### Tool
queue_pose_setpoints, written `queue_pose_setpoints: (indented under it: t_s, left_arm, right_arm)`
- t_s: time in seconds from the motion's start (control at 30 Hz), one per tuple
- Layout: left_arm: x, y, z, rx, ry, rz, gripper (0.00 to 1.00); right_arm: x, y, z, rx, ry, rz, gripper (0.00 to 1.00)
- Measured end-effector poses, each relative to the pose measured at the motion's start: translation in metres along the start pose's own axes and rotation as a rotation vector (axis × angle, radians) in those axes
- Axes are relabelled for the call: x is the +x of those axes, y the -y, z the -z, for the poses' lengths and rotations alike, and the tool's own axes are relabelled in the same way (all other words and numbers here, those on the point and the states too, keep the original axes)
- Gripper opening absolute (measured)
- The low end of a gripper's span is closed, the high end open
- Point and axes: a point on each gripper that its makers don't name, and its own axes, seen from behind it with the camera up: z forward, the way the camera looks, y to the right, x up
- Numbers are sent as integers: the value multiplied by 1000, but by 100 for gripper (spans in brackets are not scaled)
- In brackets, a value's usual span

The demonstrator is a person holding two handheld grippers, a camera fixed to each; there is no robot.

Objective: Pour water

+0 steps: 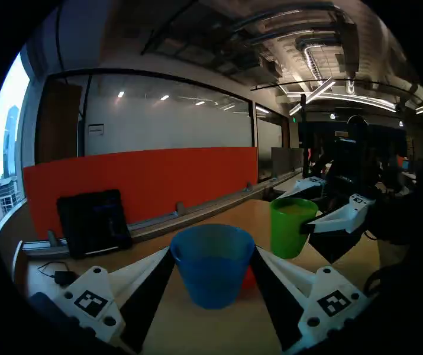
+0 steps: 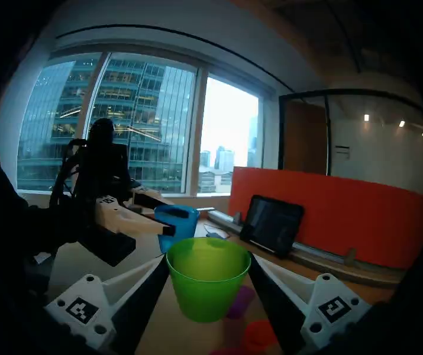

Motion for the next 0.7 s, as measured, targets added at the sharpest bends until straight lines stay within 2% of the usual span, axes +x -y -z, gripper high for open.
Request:
queue_pose_setpoints:
  t_s: [0.5,0.7]
  left_arm:
    - [19,2,2,22,-26,-36,87]
    - [26,1,3,32,-28,-72,87]
  right_arm:
    - [0,3,-1,18,12,-3,94]
    - [-1,7,-2,34,11,-11,94]
